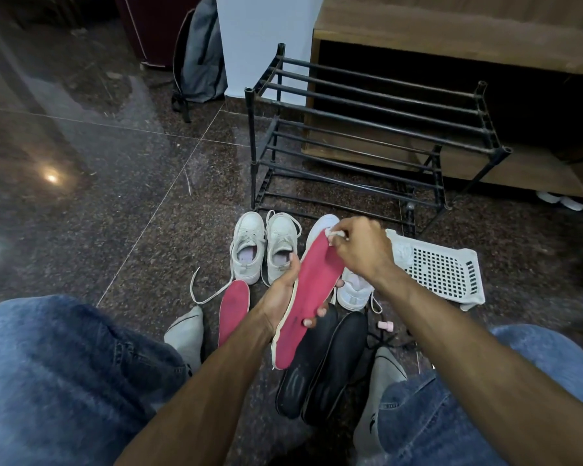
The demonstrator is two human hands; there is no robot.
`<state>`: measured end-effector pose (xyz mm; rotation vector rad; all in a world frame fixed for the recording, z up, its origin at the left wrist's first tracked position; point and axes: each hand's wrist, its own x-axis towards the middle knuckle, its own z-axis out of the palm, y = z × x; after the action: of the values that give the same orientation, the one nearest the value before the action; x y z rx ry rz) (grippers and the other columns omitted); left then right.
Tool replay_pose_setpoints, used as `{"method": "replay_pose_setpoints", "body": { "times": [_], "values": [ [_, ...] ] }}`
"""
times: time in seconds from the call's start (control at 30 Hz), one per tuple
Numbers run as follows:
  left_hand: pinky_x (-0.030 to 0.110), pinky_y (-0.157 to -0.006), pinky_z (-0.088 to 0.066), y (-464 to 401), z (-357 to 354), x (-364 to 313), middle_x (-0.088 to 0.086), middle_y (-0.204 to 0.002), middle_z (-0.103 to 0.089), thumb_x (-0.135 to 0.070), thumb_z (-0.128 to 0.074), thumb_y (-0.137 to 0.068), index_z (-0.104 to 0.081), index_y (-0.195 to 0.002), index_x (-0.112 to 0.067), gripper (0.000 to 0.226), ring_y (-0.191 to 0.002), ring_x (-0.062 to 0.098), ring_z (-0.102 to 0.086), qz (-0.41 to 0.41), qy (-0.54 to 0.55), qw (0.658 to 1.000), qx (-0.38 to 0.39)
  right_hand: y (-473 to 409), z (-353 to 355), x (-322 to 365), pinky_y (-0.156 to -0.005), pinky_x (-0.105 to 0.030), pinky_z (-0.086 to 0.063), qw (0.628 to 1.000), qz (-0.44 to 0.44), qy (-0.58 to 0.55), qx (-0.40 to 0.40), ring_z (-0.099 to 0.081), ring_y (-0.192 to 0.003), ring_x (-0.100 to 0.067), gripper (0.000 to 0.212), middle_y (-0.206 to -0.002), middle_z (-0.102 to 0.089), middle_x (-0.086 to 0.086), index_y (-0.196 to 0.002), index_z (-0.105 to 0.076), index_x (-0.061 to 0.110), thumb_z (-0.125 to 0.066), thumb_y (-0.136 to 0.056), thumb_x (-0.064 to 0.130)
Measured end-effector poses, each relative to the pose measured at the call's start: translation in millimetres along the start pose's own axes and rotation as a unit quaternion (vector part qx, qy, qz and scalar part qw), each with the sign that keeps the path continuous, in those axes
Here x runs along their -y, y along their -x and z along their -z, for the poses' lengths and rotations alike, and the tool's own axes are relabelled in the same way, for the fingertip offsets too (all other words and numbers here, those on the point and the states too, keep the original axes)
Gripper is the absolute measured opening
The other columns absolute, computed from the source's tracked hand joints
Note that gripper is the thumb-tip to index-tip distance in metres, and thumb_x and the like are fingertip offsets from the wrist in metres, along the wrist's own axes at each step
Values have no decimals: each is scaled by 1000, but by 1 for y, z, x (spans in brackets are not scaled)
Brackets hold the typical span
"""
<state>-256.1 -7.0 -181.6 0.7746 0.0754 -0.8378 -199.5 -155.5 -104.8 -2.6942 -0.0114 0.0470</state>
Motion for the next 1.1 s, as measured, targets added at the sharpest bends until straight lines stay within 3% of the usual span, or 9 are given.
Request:
{"method": "replay_pose_setpoints", "body": {
  "times": [0.13,0.2,0.33,0.47,0.57,0.73,0.9,1.03,1.1],
  "values": [
    [23,-42,-44,-8,5,3,11,-78,-62,-68,-22,-91,-63,-110,-14,70,-55,23,-61,-32,16,997,-75,30,-9,10,-74,-30,-54,987,45,-10,156,-69,-83,-20,13,-87,-73,0,-94,-74,24,-63,-88,23],
    [32,-56,-50,-10,8,4,15,-92,-62,-70,-27,-89,-69,-111,-15,72,-69,26,-62,-52,33,993,-99,47,-12,16,-78,-31,-54,972,98,16,212,-70,-80,-17,13,-80,-73,2,-94,-74,22,-63,-87,19],
    [45,-83,-54,-10,2,-1,14,-117,-66,-72,-35,-83,-64,-123,-16,75,-100,30,-65,-46,109,987,-110,39,-7,20,-83,-33,-47,982,110,98,115,-66,-98,-26,22,-98,-73,-3,-107,-70,25,-55,-91,20],
    [49,-109,-37,-11,-1,-5,14,-127,-63,-70,-39,-82,-59,-129,-14,76,-119,31,-56,-74,130,982,-119,34,-12,25,-84,-38,-50,990,83,71,91,-63,-104,-33,26,-109,-70,-7,-108,-71,26,-56,-88,19],
    [42,-105,-41,-10,8,-6,15,-121,-66,-68,-29,-91,-58,-128,-7,77,-113,28,-62,-96,147,973,-149,56,-33,21,-89,-36,-52,986,85,14,144,-63,-105,-27,25,-112,-69,-3,-109,-71,28,-58,-88,21],
    [47,-109,-39,-7,20,6,27,-141,-47,-73,-33,-88,-46,-139,-3,88,-130,37,-49,-105,200,961,-162,67,-41,11,-82,-38,-56,951,119,-73,276,-67,-88,-13,11,-96,-73,7,-94,-74,25,-70,-85,21],
    [37,-73,-57,0,5,10,13,-96,-69,-54,-45,-94,-66,-113,-7,55,-86,27,-69,-122,222,955,-157,47,-34,22,-76,-34,-54,984,102,-52,137,-66,-86,-15,23,-95,-71,5,-109,-65,30,-66,-87,22],
    [36,-65,-60,2,2,9,14,-89,-71,-42,-46,-95,-66,-106,-4,45,-79,27,-71,-119,218,959,-138,44,-35,25,-67,-24,-47,980,51,-118,151,-67,-69,-9,4,-77,-73,3,-89,-71,25,-72,-85,23],
    [37,-72,-59,0,4,7,17,-96,-72,-44,-43,-96,-65,-110,-2,49,-85,28,-72,-134,233,955,-126,50,-37,25,-70,-27,-51,976,68,-133,157,-64,-69,-8,3,-75,-69,7,-84,-74,22,-72,-84,20]
  ]
}}
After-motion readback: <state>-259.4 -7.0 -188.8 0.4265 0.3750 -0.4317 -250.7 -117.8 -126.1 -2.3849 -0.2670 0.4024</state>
